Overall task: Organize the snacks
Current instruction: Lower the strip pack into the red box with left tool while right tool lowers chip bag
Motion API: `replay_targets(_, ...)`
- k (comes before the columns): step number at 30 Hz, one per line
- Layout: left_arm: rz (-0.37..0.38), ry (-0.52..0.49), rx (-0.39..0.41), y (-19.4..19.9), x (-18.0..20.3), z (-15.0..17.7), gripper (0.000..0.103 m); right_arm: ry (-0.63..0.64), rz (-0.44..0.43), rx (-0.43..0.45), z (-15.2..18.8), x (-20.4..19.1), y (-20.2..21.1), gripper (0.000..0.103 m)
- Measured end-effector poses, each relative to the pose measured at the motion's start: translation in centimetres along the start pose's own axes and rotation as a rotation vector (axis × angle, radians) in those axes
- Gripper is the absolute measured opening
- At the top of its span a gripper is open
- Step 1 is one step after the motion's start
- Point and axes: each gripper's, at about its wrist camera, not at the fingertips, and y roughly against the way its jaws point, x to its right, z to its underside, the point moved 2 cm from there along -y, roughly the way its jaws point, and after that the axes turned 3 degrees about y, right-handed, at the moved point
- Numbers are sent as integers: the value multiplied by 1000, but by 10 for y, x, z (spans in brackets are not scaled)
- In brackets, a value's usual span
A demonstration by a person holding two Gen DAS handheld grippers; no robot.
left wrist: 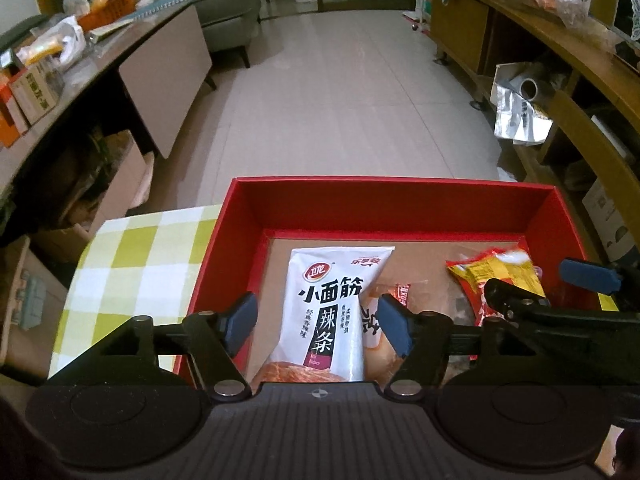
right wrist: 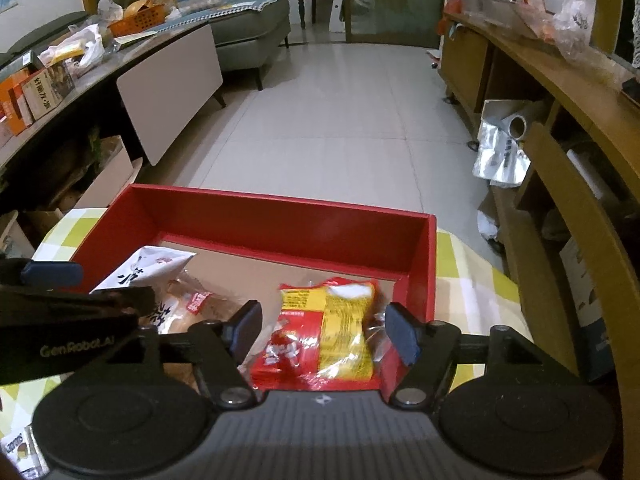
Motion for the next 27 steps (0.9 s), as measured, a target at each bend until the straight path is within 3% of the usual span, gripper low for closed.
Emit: replay_targets(27, -28, 3, 120, 62, -21, 13, 82, 43, -8, 89, 6, -34, 82, 76)
